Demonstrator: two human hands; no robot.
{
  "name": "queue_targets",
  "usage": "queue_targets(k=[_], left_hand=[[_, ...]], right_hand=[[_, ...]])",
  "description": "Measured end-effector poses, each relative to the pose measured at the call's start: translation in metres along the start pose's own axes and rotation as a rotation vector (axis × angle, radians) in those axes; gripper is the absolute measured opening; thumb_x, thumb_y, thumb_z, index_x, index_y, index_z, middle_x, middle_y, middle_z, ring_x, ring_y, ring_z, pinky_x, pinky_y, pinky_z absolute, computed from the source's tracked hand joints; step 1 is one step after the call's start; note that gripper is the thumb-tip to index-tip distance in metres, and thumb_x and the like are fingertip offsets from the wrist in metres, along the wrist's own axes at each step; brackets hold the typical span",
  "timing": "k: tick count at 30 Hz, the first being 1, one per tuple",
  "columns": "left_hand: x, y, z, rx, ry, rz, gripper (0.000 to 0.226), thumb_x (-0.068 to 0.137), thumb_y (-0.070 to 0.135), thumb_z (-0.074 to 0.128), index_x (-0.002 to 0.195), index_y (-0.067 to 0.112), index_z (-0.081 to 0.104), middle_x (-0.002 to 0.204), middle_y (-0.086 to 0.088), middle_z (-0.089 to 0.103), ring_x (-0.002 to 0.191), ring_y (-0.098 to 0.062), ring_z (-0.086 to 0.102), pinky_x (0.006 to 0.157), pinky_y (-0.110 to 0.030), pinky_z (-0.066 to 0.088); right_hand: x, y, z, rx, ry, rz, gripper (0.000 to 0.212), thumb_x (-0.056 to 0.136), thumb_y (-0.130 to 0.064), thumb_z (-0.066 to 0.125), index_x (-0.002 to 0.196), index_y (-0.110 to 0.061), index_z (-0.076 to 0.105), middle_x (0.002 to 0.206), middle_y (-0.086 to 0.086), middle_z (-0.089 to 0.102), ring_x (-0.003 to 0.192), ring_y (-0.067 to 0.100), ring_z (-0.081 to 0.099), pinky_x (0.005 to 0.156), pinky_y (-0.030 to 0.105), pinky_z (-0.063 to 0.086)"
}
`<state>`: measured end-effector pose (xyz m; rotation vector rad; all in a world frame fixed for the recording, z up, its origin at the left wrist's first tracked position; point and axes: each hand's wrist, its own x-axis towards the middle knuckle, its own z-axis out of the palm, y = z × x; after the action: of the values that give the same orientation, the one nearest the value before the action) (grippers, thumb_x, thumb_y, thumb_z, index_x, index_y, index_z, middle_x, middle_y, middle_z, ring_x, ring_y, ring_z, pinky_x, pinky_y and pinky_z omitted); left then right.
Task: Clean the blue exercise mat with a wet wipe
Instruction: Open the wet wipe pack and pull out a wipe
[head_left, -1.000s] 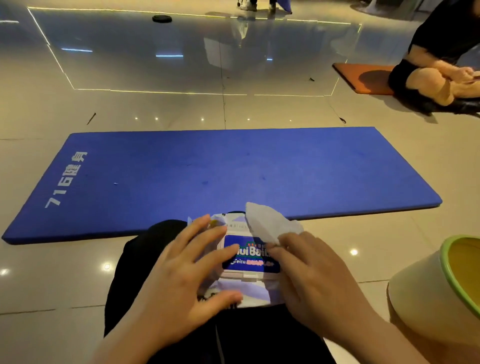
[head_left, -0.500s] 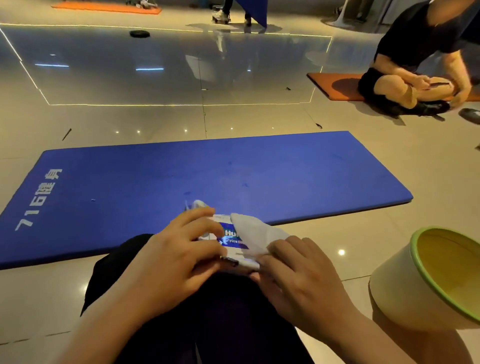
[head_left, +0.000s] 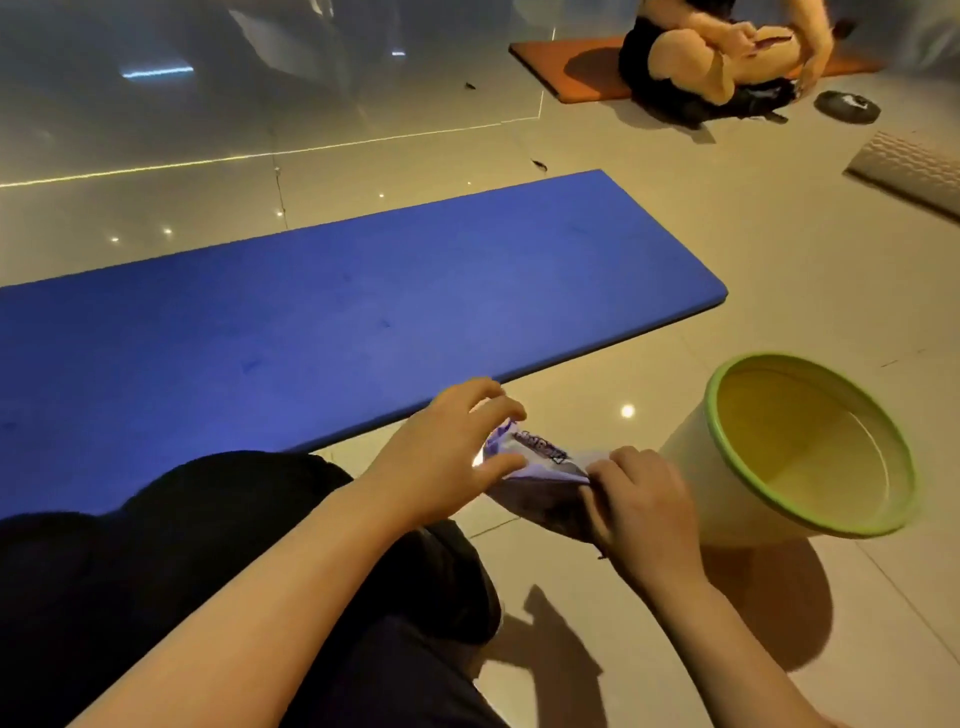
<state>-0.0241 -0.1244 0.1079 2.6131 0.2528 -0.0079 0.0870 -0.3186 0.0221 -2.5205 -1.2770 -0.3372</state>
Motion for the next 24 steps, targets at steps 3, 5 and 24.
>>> queue_targets(k=[3, 5, 24], left_hand=[[-0.009, -0.006, 0.014, 0.190, -0.188, 0.028, 0.044, 0.098, 0.049, 0.044, 0.140, 0.038, 0.037, 0.141, 0.016, 0.041, 0.119, -0.007, 0.049, 0.095, -0.021, 0.044], [-0.013, -0.007, 0.019, 0.243, -0.287, 0.035, 0.043, 0.100, 0.048, 0.041, 0.141, 0.040, 0.034, 0.139, 0.017, 0.042, 0.117, -0.007, 0.050, 0.095, -0.024, 0.045], [0.010, -0.019, 0.013, 0.067, -0.079, -0.112, 0.050, 0.096, 0.047, 0.050, 0.143, 0.043, 0.032, 0.138, 0.021, 0.042, 0.119, -0.001, 0.048, 0.088, -0.019, 0.041]], right_hand=[[-0.005, 0.029, 0.056, -0.124, -0.364, 0.086, 0.011, 0.079, -0.021, 0.071, 0.078, -0.011, 0.068, 0.077, 0.008, 0.061, 0.070, 0.031, 0.058, 0.057, 0.035, 0.042], [-0.010, 0.041, 0.089, -0.127, -0.580, 0.261, 0.018, 0.091, -0.025, 0.059, 0.096, -0.011, 0.070, 0.099, 0.007, 0.063, 0.091, 0.029, 0.059, 0.068, 0.032, 0.036], [0.043, 0.029, 0.033, 0.971, -0.171, 0.608, 0.026, 0.092, -0.003, 0.060, 0.105, -0.026, 0.060, 0.103, -0.014, 0.059, 0.093, 0.004, 0.055, 0.070, 0.009, 0.045]])
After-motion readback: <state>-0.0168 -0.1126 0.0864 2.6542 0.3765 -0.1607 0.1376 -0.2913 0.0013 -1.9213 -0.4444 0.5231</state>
